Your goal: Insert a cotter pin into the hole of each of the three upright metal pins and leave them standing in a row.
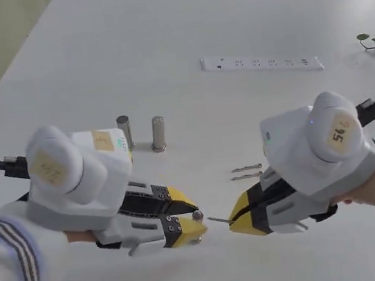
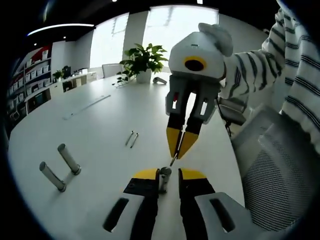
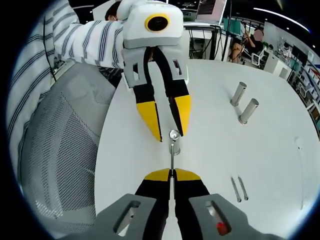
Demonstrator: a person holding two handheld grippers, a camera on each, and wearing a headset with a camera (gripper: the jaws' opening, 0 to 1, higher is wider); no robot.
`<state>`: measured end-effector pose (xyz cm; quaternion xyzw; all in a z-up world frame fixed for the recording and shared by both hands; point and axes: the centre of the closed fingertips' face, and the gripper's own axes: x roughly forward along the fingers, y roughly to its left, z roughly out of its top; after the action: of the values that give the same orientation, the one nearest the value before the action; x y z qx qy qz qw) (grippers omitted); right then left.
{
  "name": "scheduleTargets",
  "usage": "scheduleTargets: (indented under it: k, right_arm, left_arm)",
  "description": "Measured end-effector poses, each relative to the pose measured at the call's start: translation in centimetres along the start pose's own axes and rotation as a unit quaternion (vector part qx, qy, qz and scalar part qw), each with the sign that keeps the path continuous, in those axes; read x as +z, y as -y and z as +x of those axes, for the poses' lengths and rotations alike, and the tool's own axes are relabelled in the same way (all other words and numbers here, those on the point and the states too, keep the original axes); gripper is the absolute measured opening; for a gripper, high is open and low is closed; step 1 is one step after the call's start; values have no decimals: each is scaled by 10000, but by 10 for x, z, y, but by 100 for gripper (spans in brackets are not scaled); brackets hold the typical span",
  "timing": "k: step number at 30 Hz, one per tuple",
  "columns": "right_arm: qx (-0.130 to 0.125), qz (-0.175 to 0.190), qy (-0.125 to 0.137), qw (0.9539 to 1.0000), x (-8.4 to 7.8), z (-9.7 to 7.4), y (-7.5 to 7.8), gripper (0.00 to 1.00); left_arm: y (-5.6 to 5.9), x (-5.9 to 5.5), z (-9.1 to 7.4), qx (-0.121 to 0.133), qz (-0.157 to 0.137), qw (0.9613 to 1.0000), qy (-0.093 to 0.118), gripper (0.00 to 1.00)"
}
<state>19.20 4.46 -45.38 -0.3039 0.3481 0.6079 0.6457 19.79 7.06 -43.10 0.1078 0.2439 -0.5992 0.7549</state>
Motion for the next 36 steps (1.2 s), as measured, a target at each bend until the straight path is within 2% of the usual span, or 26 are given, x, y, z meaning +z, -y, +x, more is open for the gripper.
scheduleTargets:
  k: [6, 17, 28, 30, 31, 36]
  right_arm:
    - [23, 44, 12, 10000, 2, 3, 0, 0]
    - [35, 66, 53, 10000, 7, 6, -2, 0]
    - [12, -20, -14, 10000, 12, 6, -1, 0]
    - [13, -7, 58, 10000, 15, 4, -2, 0]
    - [44, 36, 175, 9998, 20, 4, -3, 0]
    - [58, 14, 223, 9997, 23, 8, -5, 0]
  left_arm:
    - [-4, -3, 1, 44, 25, 10000, -47, 6]
    - [-3, -3, 1, -29, -3, 10000, -65, 6]
    - [-2, -4, 0, -7, -12, 10000, -59, 6]
    - [-2, -4, 0, -12, -16, 10000, -68, 5]
    - [-1, -4, 0, -33, -5, 10000, -67, 5]
    - [2, -2, 3, -66, 32, 10000, -51, 5]
